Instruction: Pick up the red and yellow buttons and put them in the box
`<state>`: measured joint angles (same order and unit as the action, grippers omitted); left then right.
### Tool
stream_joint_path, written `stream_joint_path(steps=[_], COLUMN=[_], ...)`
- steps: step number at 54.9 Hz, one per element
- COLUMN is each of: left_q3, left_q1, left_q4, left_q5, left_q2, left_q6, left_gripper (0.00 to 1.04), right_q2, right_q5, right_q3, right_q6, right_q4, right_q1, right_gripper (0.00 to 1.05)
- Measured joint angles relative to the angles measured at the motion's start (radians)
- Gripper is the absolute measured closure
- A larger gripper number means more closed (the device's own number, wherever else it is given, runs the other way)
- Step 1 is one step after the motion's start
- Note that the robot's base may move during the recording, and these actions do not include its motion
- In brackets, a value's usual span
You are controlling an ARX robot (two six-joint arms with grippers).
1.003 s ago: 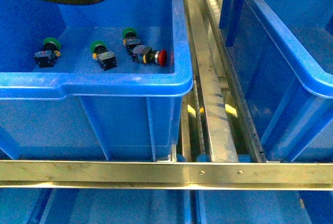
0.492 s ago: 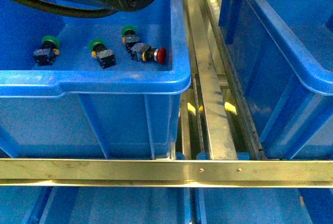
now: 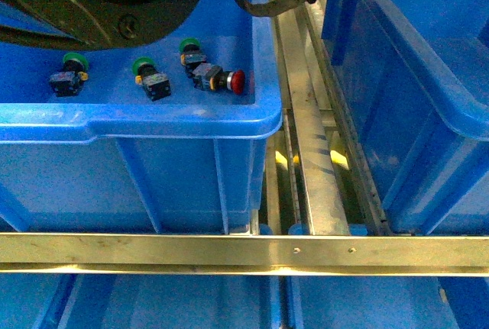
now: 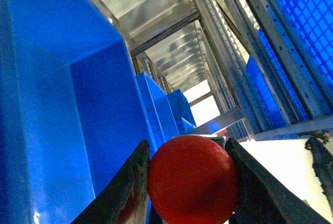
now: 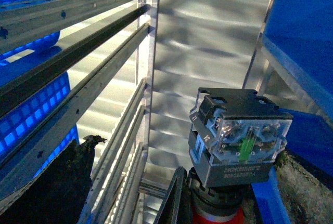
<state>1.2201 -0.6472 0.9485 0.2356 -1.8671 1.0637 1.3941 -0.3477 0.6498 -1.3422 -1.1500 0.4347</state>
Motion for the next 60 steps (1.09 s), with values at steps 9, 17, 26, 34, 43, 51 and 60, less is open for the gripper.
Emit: stream_joint_path(steps=[9, 17, 26, 34, 43, 51, 60], left_q3=[-0.009, -0.021, -0.043, -0.054, -0.063, -0.062, -0.054], left_q1=[0.000, -0.002, -0.006, -0.006, -0.004, -0.004, -0.004], left_q4=[-0.021, -0.035, -0.051, -0.056, -0.064, -0.063, -0.065], left_q5=[0.000, -0.003, -0.007, -0.011, -0.011, -0.007, -0.004], left_q2=[0.026, 0.040, 0.060, 0.070, 0.076, 0.078, 0.078], left_q6=[-0.006, -0.013, -0.026, -0.031, -0.034, -0.028, -0.008], left_gripper=[0.71, 0.71, 0.71, 0.71, 0.71, 0.71, 0.72], right_q2=[0.007, 0.007, 0.006, -0.002, -0.013, -0.013, -0.013], right_q5=[0.000, 0.011, 0.027, 0.034, 0.033, 0.022, 0.016], right_q3=[0.006, 0.015, 0.016, 0.016, 0.016, 0.013, 0.009], right_q6=[0.004, 0.016, 0.023, 0.024, 0.026, 0.024, 0.005], right_q4=[0.000, 0.000, -0.001, 0.000, 0.021, 0.027, 0.033], right_q1=[0.002, -0.001, -0.021, -0.040, -0.052, -0.052, -0.055], right_gripper=[0.06, 0.06, 0.06, 0.06, 0.21, 0.50, 0.72])
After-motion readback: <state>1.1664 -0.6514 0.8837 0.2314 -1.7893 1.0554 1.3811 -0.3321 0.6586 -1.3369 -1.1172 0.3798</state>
